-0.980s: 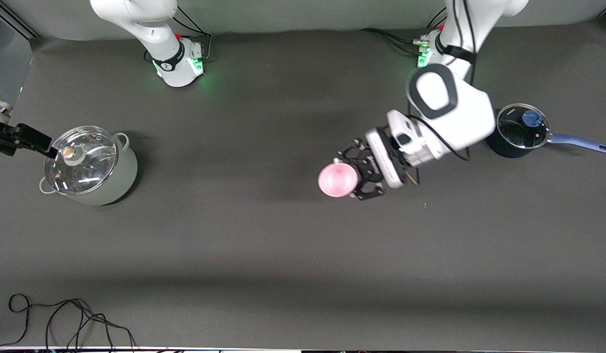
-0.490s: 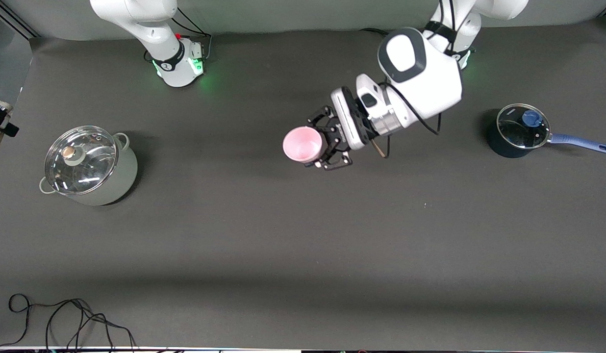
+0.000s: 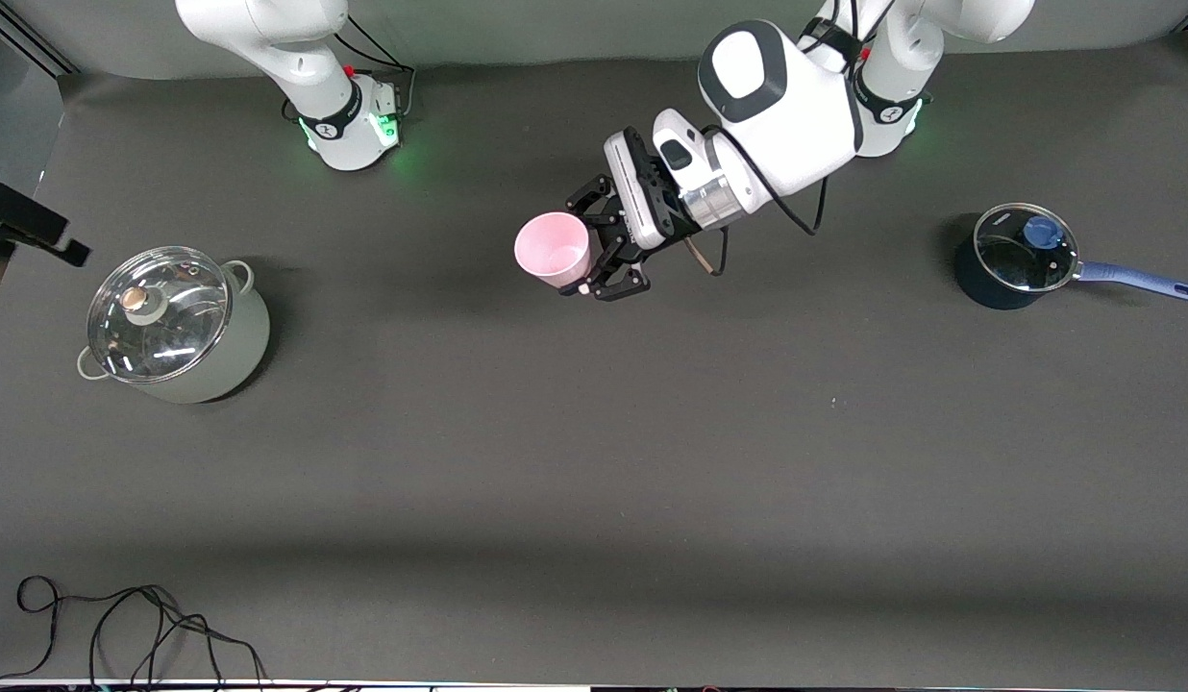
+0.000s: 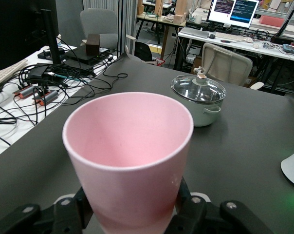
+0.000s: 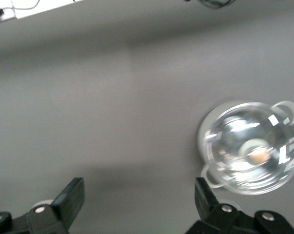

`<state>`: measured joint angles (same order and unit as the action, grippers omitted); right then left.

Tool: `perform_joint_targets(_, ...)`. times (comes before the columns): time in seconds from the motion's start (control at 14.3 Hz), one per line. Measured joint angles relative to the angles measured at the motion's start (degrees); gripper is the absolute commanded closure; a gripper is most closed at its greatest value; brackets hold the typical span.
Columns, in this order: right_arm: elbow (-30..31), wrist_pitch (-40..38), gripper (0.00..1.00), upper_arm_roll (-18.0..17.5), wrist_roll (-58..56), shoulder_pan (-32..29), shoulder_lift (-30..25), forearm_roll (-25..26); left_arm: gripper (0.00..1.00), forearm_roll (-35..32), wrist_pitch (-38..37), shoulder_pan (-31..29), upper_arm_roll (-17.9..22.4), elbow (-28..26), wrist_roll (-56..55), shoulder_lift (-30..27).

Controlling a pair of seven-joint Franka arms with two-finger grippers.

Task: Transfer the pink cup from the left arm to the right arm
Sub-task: 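Hold the cup with the left gripper while the right gripper reaches it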

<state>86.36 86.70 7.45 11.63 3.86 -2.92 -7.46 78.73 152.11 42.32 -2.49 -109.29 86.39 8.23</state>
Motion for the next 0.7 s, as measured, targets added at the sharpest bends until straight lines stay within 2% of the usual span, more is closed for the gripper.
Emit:
perform_joint_targets(0.28,-0.2,-0.8,0.0,-0.3,16.5,6.9,0.0,-0.8,0.5,0.0,0.4,0.1,0.0,0.1,0.0,0.0)
perform_joint_targets(0.49,-2.7,-3.1,0.0,-0.4,22.0,8.4,-0.4,-1.2,0.5,0.0,0.4,0.1,0.1,0.1,0.0,0.0)
perform_joint_targets(0.7,-5.6,-4.5,0.0,-2.8,37.5,13.1,-0.9,-2.0,0.5,0.0,0.4,0.1,0.2,0.1,0.1,0.0)
